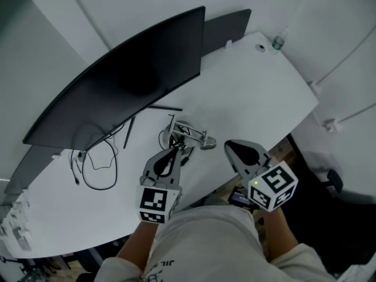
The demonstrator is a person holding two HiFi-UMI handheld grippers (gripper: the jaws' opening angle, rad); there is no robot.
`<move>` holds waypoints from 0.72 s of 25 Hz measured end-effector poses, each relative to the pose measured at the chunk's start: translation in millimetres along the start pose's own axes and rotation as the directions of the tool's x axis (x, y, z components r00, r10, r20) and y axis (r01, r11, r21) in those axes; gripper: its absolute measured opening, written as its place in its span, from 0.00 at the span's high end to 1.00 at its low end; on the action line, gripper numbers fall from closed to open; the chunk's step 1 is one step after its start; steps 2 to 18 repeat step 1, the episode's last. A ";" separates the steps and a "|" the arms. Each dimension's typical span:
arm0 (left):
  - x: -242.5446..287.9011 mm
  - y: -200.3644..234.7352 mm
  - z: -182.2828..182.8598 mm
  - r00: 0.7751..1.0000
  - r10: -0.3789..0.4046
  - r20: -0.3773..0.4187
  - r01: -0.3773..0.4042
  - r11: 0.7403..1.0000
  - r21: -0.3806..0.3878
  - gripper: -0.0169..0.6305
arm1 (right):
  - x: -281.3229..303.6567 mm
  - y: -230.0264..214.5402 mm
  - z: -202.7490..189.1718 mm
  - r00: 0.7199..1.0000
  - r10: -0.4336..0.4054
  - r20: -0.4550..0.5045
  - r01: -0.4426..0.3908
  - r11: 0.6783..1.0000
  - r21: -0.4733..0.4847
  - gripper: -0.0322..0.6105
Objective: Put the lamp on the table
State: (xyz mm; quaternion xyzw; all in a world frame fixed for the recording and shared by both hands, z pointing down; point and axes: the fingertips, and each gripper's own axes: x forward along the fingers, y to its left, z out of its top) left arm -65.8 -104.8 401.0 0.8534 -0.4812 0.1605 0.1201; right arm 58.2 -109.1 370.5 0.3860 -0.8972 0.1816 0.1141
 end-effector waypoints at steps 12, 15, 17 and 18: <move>-0.8 0.3 -0.3 1.000 0.001 -0.002 -0.001 1.000 0.000 0.97 | -0.5 0.6 -0.4 1.000 -0.001 -0.001 0.001 1.000 0.001 0.90; -0.8 0.3 -0.3 1.000 0.001 -0.002 -0.001 1.000 0.000 0.97 | -0.5 0.6 -0.4 1.000 -0.001 -0.001 0.001 1.000 0.001 0.90; -0.8 0.3 -0.3 1.000 0.001 -0.002 -0.001 1.000 0.000 0.97 | -0.5 0.6 -0.4 1.000 -0.001 -0.001 0.001 1.000 0.001 0.90; -0.8 0.3 -0.3 1.000 0.001 -0.002 -0.001 1.000 0.000 0.97 | -0.5 0.6 -0.4 1.000 -0.001 -0.001 0.001 1.000 0.001 0.90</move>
